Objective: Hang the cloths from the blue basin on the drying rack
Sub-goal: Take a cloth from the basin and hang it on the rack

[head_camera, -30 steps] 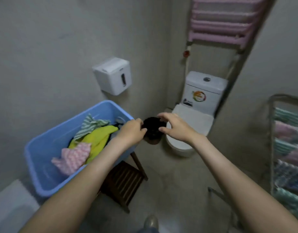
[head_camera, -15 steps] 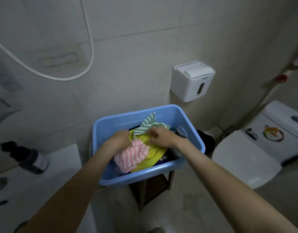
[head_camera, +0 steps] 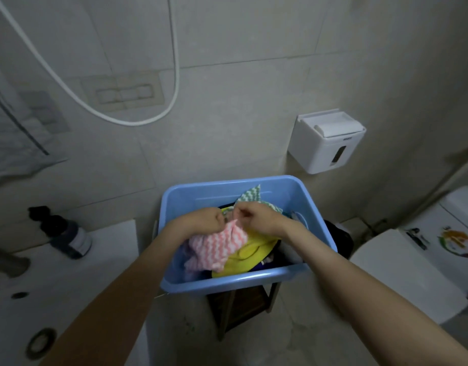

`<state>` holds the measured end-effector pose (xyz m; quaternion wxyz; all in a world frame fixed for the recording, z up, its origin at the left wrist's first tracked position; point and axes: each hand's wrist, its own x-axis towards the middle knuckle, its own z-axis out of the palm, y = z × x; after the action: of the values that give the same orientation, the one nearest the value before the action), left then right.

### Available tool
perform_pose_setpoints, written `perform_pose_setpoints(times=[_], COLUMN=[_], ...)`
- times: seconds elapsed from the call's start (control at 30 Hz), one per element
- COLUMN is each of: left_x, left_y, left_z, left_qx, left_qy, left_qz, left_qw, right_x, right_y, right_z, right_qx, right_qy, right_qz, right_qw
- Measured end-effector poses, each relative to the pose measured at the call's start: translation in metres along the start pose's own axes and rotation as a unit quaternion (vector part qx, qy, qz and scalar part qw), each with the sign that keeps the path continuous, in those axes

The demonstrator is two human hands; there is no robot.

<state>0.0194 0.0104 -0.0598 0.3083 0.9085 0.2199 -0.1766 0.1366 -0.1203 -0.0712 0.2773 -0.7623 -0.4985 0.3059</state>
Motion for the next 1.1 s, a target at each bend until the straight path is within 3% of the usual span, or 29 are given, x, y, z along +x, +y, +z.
perform_pose_setpoints(times=[0.1, 0.27, 0.43, 0.67, 0.83, 1.1], left_x=[-0.001, 0.0, -0.005, -0.013, -0.018, -0.019], left_y=[0.006, 0.015, 0.035, 0.048, 0.048, 0.046], left_z=[-0.004, -0.01, -0.017, -0.029, -0.034, -0.04], left_qx=[-0.102, -0.116, -0.106, -0.147, -0.2, -0.081], left_qy=[0.033, 0.112, 0.171, 0.26, 0.236, 0.205], left_qz=[0.026, 0.063, 0.08, 0.075, 0.104, 0.126], left_qw=[0.994, 0.985, 0.976, 0.951, 0.945, 0.967], right_x=[0.0, -0.004, -0.012, -0.015, -0.017, -0.022], right_y=[0.001, 0.002, 0.002, -0.009, -0.018, -0.028], right_z=[-0.01, -0.025, -0.034, -0.045, -0.057, -0.066], right_qx=[0.07, 0.15, 0.253, 0.278, 0.303, 0.384], right_qy=[0.043, 0.114, 0.099, 0.071, 0.139, 0.173], right_qz=[-0.018, -0.028, -0.029, -0.019, -0.043, -0.117], right_qw=[0.996, 0.982, 0.962, 0.958, 0.942, 0.899])
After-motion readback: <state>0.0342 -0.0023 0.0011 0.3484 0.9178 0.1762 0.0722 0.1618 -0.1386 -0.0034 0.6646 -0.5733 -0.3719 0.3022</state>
